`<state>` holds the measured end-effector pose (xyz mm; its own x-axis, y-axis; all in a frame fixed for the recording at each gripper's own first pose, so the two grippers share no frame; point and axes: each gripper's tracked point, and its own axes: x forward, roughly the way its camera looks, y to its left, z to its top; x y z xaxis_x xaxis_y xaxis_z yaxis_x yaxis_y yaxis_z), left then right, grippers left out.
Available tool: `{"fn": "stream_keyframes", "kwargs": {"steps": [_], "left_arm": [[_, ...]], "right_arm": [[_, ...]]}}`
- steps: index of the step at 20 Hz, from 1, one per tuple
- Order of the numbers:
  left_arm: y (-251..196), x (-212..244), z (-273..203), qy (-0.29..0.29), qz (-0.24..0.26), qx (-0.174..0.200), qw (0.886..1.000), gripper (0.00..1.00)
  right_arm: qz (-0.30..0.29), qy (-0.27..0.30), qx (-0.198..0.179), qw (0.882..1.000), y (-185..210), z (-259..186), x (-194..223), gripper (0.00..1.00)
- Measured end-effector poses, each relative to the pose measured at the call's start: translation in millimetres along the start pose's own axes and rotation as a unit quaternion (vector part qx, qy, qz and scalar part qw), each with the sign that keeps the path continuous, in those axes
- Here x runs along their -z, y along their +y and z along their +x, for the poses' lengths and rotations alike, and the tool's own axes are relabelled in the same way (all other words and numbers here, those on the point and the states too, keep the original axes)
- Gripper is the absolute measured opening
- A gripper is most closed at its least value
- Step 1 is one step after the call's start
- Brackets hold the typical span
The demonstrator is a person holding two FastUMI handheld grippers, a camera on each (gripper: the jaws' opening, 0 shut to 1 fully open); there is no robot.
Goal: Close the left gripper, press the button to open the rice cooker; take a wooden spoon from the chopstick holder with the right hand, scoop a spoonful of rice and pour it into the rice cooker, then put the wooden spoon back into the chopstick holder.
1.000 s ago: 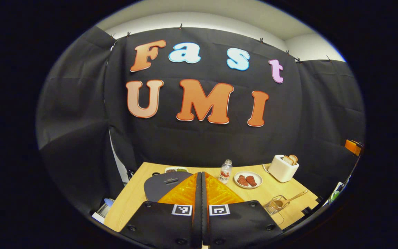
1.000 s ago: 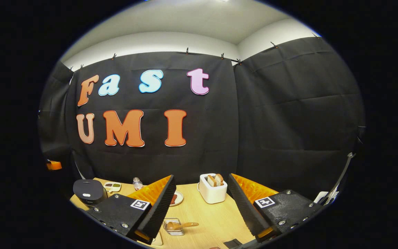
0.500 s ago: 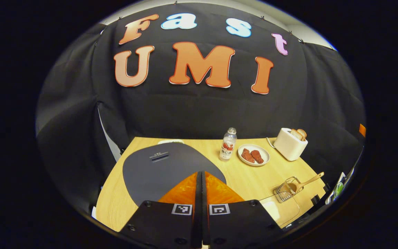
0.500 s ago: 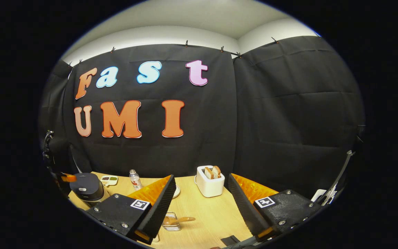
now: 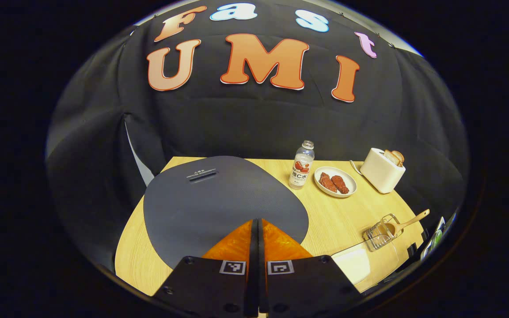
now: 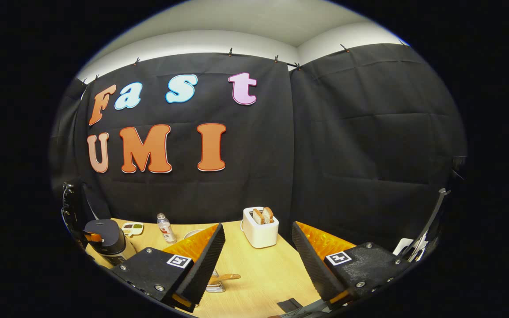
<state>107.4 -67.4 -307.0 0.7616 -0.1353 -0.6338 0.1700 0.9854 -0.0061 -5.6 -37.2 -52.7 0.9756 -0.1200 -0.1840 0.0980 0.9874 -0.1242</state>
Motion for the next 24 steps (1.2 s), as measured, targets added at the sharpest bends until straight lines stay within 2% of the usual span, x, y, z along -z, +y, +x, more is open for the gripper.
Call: {"fn": "stream_keyframes", "kwargs": {"steps": [3, 7, 11, 12, 14, 15, 16, 17, 18, 21, 24], "left_arm": [[0, 5, -2, 0.009, -0.001, -0.005, 1.000, 0.05], [0, 10, -1, 0.013, -0.031, 0.022, 0.999, 0.05], [2, 2, 0, -0.001, -0.021, 0.017, 1.000, 0.05], [2, -1, 1, -0.002, -0.020, 0.016, 1.000, 0.05], [3, -7, -6, 0.002, -0.028, 0.013, 1.000, 0.05], [3, -17, -13, -0.009, -0.031, 0.012, 0.999, 0.07], [4, -37, -23, -0.031, -0.035, 0.010, 0.999, 0.05], [7, -60, -34, -0.060, -0.039, 0.006, 0.997, 0.02], [13, -83, -48, -0.087, -0.043, 0.000, 0.995, 0.03], [28, -153, -103, -0.174, -0.058, -0.014, 0.983, 0.05], [45, -192, -159, -0.237, -0.059, -0.031, 0.969, 0.07]], "right_arm": [[0.005, 0.007, -0.001, 1.000, 2, 1, 7, 0.95], [0.025, 0.018, -0.013, 0.999, 11, 1, 13, 0.95], [0.030, 0.016, -0.018, 0.999, 12, -4, 13, 0.95], [0.030, 0.012, -0.017, 0.999, 11, -6, 9, 1.00], [0.032, 0.003, -0.015, 0.999, 6, -8, 1, 1.00], [0.036, 0.000, -0.014, 0.999, 4, -10, -1, 1.00], [0.040, -0.005, -0.013, 0.999, 1, -11, -5, 0.95], [0.045, -0.009, -0.012, 0.999, 0, -10, -7, 1.00], [0.049, -0.010, -0.011, 0.999, -1, -10, -8, 0.95], [0.057, -0.009, -0.012, 0.998, -3, -11, -7, 0.95], [0.056, -0.011, -0.013, 0.998, -1, -9, -7, 0.95]]}}
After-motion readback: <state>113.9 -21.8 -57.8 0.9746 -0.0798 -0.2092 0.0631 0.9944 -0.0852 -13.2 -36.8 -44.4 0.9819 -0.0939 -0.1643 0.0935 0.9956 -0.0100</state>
